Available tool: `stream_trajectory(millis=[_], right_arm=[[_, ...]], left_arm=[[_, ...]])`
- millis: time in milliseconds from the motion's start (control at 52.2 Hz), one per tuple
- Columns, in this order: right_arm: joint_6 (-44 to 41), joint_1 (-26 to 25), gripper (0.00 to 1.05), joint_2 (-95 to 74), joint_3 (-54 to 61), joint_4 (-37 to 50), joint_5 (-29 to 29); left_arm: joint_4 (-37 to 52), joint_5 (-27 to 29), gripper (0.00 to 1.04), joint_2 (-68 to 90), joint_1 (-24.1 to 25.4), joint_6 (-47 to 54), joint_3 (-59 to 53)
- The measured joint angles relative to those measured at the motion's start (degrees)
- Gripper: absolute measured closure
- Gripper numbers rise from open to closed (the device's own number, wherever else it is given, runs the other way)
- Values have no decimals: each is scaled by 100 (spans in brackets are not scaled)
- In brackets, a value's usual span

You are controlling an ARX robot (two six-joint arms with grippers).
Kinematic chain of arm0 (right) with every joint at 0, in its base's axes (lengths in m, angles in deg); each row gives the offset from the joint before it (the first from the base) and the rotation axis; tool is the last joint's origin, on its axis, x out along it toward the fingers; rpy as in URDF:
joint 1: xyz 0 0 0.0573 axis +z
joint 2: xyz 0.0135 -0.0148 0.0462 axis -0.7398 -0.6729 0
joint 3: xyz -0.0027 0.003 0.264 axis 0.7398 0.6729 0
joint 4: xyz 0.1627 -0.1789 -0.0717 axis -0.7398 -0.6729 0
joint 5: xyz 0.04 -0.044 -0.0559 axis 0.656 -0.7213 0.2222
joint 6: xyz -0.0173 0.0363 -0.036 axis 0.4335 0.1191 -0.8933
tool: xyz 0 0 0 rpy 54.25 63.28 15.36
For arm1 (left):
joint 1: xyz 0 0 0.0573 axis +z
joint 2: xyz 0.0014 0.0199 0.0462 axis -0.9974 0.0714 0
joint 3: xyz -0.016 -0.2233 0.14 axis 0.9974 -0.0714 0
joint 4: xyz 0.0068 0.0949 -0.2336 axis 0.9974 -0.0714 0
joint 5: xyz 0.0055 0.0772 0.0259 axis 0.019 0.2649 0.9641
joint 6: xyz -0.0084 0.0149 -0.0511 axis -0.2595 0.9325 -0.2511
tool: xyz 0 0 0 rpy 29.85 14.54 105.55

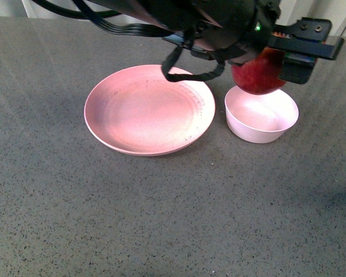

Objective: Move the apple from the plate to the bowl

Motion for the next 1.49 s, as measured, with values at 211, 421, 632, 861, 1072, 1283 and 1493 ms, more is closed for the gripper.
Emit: stream_trajectory(millis=[211, 421, 632, 861, 1072, 1283, 1493], right_arm=[[0, 0, 9, 0, 0, 0, -2], [0, 0, 9, 0, 0, 0, -2], [0, 0, 9, 0, 0, 0, -2], [0, 0, 9, 0, 0, 0, -2], [0, 0, 9, 0, 0, 0, 0], [0, 0, 9, 0, 0, 0, -2], [0, 0, 9, 0, 0, 0, -2]], left_arm=[[-398, -9, 29, 603, -197, 81, 634], [-634, 61, 29, 927, -192, 149, 1029], [-761, 96, 29, 1115, -111, 170, 1239], [-789, 96, 29, 1235, -79, 170, 1246], [-754, 72, 7, 1237, -79, 168, 1220], [-699, 70, 9, 1231, -74, 146, 1115], [-557, 57, 9, 1080, -35, 31, 857]])
